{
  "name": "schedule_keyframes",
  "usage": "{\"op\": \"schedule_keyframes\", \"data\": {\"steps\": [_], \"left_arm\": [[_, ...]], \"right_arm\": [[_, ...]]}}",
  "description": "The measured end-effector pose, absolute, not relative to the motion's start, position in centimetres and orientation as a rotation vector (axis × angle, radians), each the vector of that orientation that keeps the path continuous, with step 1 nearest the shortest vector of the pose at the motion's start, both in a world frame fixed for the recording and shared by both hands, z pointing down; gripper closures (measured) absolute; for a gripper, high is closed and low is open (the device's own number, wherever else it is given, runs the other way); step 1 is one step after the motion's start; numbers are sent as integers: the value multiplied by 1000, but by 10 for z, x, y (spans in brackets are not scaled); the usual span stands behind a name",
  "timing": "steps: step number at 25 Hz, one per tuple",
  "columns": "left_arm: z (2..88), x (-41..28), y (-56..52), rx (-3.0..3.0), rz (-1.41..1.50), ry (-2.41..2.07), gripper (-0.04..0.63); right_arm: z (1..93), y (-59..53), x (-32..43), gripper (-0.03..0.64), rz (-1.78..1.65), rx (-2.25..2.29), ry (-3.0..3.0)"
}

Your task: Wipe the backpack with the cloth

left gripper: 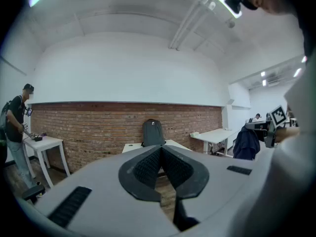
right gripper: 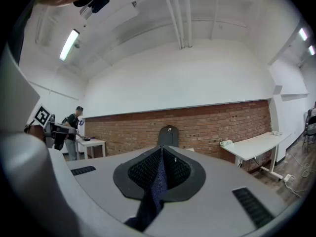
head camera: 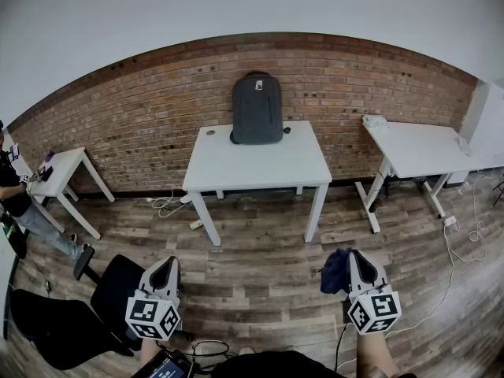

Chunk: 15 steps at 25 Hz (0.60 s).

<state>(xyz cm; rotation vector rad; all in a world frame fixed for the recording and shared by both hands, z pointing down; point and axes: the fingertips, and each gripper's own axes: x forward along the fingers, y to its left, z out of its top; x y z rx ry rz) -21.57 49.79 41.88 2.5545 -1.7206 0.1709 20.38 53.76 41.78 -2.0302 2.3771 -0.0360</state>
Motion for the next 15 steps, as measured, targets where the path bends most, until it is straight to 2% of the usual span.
{"op": "schedule_keyframes", "data": {"steps": [15], "left_arm": [[431, -156, 518, 2513, 181, -1749, 598]], "right_arm": [[417, 531, 256, 606, -20, -1952, 2443]]}}
